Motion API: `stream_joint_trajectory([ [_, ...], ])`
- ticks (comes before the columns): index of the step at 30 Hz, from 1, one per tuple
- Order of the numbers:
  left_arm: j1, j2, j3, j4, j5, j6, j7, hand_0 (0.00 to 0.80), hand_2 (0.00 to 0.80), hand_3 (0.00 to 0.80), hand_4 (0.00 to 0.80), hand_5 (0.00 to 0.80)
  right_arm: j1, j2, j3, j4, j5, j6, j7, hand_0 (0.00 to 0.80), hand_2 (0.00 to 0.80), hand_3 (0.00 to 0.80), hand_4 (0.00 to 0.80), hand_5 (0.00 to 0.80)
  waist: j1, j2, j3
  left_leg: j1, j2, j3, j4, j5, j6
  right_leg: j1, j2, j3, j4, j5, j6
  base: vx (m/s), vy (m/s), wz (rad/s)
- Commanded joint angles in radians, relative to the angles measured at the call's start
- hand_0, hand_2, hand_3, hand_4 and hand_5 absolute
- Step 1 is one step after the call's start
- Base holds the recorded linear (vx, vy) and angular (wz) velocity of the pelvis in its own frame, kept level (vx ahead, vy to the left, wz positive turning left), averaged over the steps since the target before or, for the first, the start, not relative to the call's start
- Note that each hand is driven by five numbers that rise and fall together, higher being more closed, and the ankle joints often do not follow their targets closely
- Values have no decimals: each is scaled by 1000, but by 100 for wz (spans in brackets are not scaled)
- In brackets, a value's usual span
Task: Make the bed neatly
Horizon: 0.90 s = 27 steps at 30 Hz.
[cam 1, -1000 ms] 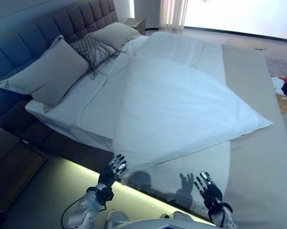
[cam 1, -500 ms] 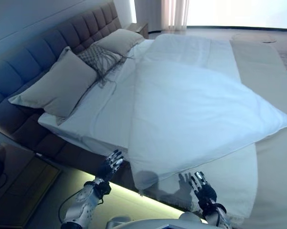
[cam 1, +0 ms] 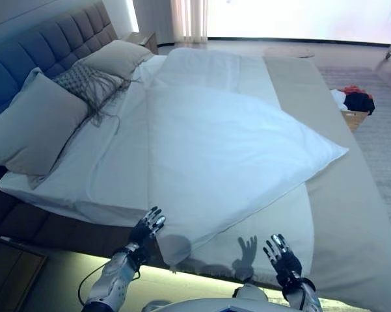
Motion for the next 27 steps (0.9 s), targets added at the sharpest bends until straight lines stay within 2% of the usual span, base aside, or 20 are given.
stream_joint_trajectory([
  [1, 18, 63, 50, -140, 26, -22, 1, 0, 0, 0, 0, 0, -45, 50, -3, -28, 19, -13, 37, 0, 0, 0, 0, 0, 40, -87, 22, -39, -90, 18, 26, -29, 106, 103, -50, -21, -302, 372, 137, 87, -239, 40],
  [3, 23, 65, 50, -130, 22, -34, 3, 0, 0, 0, 0, 0, -61, 46, 14, -23, 26, -18, 31, 0, 0, 0, 0, 0, 51, -90, 19, -37, -76, 16, 35, -30, 97, 126, -34, -38, -319, 347, 126, 92, -284, 30],
  [6, 9, 68, 59, -116, 0, -35, -8, 0, 0, 0, 0, 0, -83, 38, 37, -31, 30, -18, 23, 0, 0, 0, 0, 0, 46, -93, 13, -35, -53, 24, 60, -35, 84, 141, 1, -34, -325, 300, 108, 59, -258, 9],
  [8, 4, 63, 61, -120, -7, -29, -13, 0, 0, 0, 0, 0, -87, 33, 39, -35, 19, -10, 7, 0, 0, 0, 0, 0, 36, -97, 12, -53, -40, 31, 121, -54, 73, 147, 30, -23, -324, 253, 93, 18, -243, 5],
  [9, -1, 53, 53, -120, -15, -29, -10, 0, 0, 0, 0, 0, -91, 19, 44, -40, 19, -5, -5, 0, 0, 0, 0, 0, 30, -102, 16, -63, -34, 39, 177, -83, 71, 147, 37, -28, -315, 236, 80, -12, -203, 2],
  [10, -3, 50, 48, -126, -21, -25, -6, 0, 0, 0, 0, 0, -91, 11, 45, -43, 20, -3, -5, 0, 0, 0, 0, 0, 29, -104, 21, -86, -24, 35, 244, -74, 64, 152, 42, -31, -310, 219, 64, -37, -234, 1],
  [12, 5, 37, 25, -138, -40, -24, 4, 0, 0, 0, 0, 0, -90, -13, 41, -51, 22, -1, -16, 0, 0, 0, 0, 0, 39, -97, 48, -194, 22, 12, 396, 57, 17, 192, 82, -41, -321, 192, 21, -68, -202, 4],
  [13, 17, 26, 11, -144, -41, -36, 6, 0, 0, 0, 0, 0, -92, -29, 42, -61, 39, 1, -19, 0, 0, 0, 0, 0, 44, -87, 59, -217, 58, 15, 346, 133, -10, 213, 105, -54, -333, 187, 10, -63, -88, -6],
  [14, 22, 22, 5, -147, -38, -45, 4, 0, 0, 0, 0, 0, -95, -38, 46, -66, 52, -1, -17, 0, 0, 0, 0, 0, 47, -82, 64, -221, 71, 16, 309, 161, -21, 221, 113, -58, -341, 185, 7, -6, 3, -14],
  [16, 34, 18, -3, -140, -32, -74, -14, 0, 0, 0, 0, 0, -104, -52, 61, -74, 74, -18, -26, 0, 0, 0, 0, 0, 70, -48, 77, -274, 143, -8, 52, 336, -71, 255, 163, -50, -372, 162, 5, 114, 55, -11],
  [19, 34, 6, 2, -116, -7, -70, -33, 0, 0, 0, 0, 0, -97, -46, 55, -92, 80, -11, -54, 0, 0, 0, 0, 0, 85, -31, 77, -308, 210, -22, -87, 466, -122, 290, 188, -39, -366, 123, -8, 221, 56, 3],
  [23, 57, -16, 20, -101, 25, -71, -71, 0, 0, 0, 0, 0, -75, -42, 52, -101, 70, -3, -45, 0, 0, 0, 0, 0, 88, -9, 69, -288, 223, -49, -85, 459, -128, 295, 182, -31, -324, 81, -23, 187, 100, -31],
  [26, 80, -25, 33, -88, 30, -65, -82, 0, 0, 0, 0, 0, -48, -30, 44, -104, 47, 6, -27, 0, 0, 0, 0, 0, 78, 8, 60, -241, 218, -23, -90, 419, -128, 312, 152, -43, -296, 66, -12, 244, 208, -16],
  [27, 87, -23, 46, -81, 34, -59, -98, 0, 0, 0, 0, 0, -33, -24, 36, -106, 41, 9, -23, 0, 0, 0, 0, 0, 72, 8, 50, -225, 204, -12, -64, 384, -122, 324, 133, -52, -292, 65, -2, 214, 167, -25],
])
